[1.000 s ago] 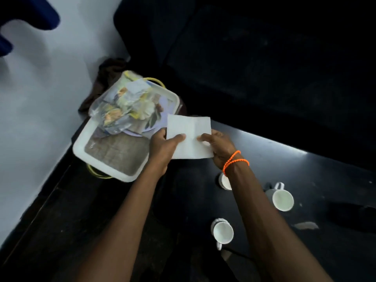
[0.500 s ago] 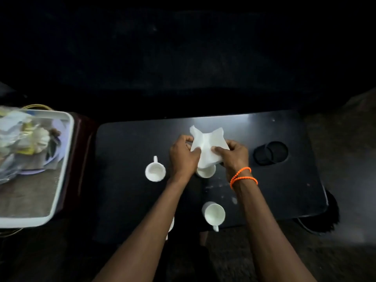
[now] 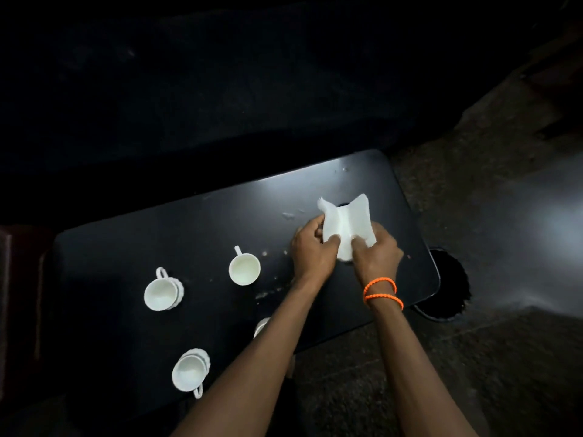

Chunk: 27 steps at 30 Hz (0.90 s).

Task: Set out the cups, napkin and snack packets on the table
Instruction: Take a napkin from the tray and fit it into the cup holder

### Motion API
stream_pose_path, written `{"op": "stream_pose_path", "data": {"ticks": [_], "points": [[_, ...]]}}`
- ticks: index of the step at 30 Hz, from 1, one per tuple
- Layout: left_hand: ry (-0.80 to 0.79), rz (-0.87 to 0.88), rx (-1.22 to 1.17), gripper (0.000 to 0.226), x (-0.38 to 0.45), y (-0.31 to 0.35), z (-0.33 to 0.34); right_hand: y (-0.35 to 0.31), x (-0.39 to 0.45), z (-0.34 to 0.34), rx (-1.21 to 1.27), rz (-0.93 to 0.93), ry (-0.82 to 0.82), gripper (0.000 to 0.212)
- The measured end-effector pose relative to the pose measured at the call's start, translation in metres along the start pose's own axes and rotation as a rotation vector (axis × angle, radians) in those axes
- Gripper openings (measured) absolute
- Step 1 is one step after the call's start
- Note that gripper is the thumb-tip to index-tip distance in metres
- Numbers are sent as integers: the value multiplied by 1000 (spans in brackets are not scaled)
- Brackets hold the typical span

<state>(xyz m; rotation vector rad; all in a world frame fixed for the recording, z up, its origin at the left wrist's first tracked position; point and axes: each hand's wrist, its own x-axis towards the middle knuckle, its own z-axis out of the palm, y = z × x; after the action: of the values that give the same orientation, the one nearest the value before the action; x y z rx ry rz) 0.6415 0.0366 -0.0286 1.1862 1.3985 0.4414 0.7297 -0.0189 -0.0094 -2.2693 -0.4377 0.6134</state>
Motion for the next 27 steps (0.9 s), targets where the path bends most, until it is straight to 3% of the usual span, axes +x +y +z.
{"op": "stream_pose_path", "data": {"ticks": [2,4,7,10,13,17,24,27], "points": [[-34,11,79,26,7,4,14,6,13,-8,-69,-12,-43,49],[-77,-7,184,14,16,6,25,8,28,-12,-173,-29,-105,52],[-121,-49,261,14,29,9,32,2,51,-15,-374,-68,-211,48],[-107,-113,182,12,42,16,35,-10,72,-13,-455,-66,-277,40],[-67,-238,44,30,60,17,37,-19,90,-4,-521,-87,-326,33],[-8,-337,-56,56,75,11,37,-18,101,7,-483,-57,-298,39],[73,-395,-91,50,83,-9,35,10,96,11,-323,-98,-187,28],[85,-402,-196,38,86,-14,37,15,96,5,-190,-93,-57,29]]}}
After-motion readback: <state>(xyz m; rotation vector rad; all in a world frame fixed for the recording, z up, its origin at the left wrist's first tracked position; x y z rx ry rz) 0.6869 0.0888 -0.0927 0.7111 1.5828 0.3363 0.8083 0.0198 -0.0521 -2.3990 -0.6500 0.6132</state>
